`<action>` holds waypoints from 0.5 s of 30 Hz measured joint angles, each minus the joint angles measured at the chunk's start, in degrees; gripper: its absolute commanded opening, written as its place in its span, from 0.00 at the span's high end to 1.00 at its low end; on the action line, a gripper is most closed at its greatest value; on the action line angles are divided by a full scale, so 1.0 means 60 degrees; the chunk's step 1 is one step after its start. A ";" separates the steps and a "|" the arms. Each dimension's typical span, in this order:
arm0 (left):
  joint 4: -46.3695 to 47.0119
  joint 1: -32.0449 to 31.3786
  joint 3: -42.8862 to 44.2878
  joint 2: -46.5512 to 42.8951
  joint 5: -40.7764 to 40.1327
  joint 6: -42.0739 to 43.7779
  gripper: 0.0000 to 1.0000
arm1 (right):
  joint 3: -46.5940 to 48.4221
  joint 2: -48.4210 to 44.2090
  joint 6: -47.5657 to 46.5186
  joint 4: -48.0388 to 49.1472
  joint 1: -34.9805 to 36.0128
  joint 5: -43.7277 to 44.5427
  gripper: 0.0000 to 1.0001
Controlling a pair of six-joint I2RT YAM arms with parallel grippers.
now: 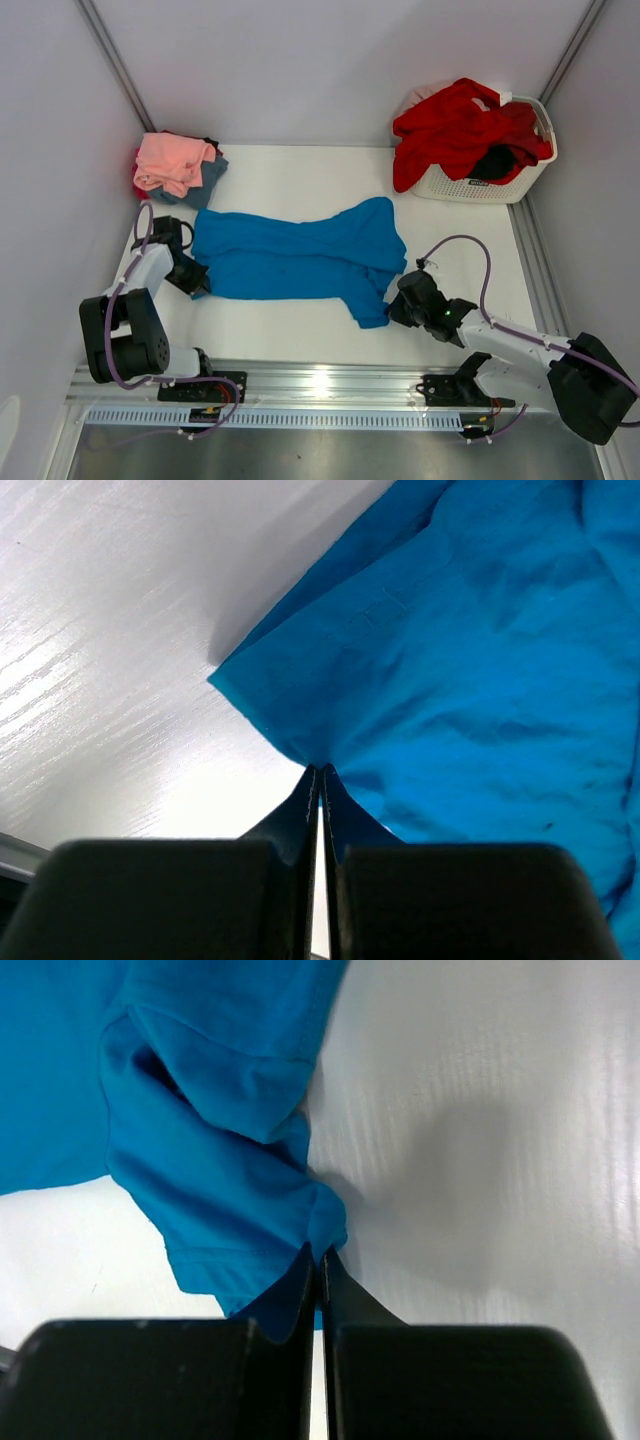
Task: Fold and stack the t-shirts
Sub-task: Grap the side of the flattened tshirt closest away from the robot with both arms
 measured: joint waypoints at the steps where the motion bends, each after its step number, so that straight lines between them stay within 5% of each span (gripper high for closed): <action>1: -0.0007 0.0000 -0.0025 -0.0007 -0.0004 0.0000 0.99 | 0.0018 -0.0069 0.0022 -0.0124 0.0000 0.0102 1.00; 15: -0.0255 0.0197 -0.0036 -0.0725 0.0058 0.0007 0.99 | 0.1501 -0.1759 0.0386 -0.3541 0.0011 0.3242 1.00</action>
